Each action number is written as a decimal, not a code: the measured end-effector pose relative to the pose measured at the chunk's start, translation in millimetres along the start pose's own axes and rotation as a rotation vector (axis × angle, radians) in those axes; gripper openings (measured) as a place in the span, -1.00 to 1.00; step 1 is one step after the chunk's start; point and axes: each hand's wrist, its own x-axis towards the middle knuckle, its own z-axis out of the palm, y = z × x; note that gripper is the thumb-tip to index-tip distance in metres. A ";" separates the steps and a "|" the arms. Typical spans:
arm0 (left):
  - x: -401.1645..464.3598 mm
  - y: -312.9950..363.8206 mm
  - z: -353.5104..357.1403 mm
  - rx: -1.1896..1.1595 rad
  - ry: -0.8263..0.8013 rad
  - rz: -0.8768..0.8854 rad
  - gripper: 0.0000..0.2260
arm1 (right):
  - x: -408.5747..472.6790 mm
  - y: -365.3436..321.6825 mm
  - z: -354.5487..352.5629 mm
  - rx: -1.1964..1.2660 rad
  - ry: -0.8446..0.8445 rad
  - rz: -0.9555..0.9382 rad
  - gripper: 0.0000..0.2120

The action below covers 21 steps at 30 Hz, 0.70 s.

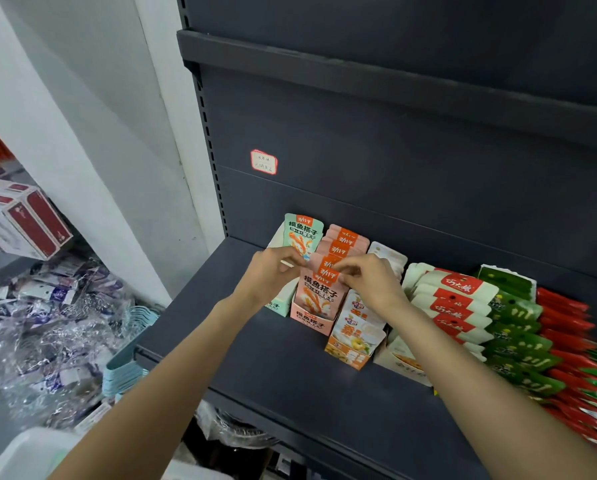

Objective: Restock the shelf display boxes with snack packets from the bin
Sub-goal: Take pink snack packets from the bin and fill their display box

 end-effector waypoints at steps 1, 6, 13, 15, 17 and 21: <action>0.7 0.3 0.3 0.011 -0.002 -0.007 -0.94 | 0.8 -1.5 1.5 0.000 0.004 0.015 -0.76; 3.8 -1.7 -0.2 0.079 0.002 -0.015 -0.90 | -1.0 -5.4 -2.3 0.010 0.013 0.037 -0.73; -15.4 12.5 -12.1 0.124 0.086 0.005 -0.84 | -26.8 -24.7 -8.1 0.089 0.134 0.017 -0.74; -31.0 18.6 -13.2 0.119 0.120 0.011 -0.84 | -41.2 -32.6 -8.4 0.110 0.144 -0.005 -0.75; -51.9 24.7 -13.9 0.074 0.187 -0.008 -0.85 | -57.4 -38.6 -7.2 0.136 0.159 -0.029 -0.76; -107.4 26.5 -11.5 -0.008 0.288 -0.036 -0.89 | -99.1 -47.7 9.7 0.190 0.129 -0.058 -0.75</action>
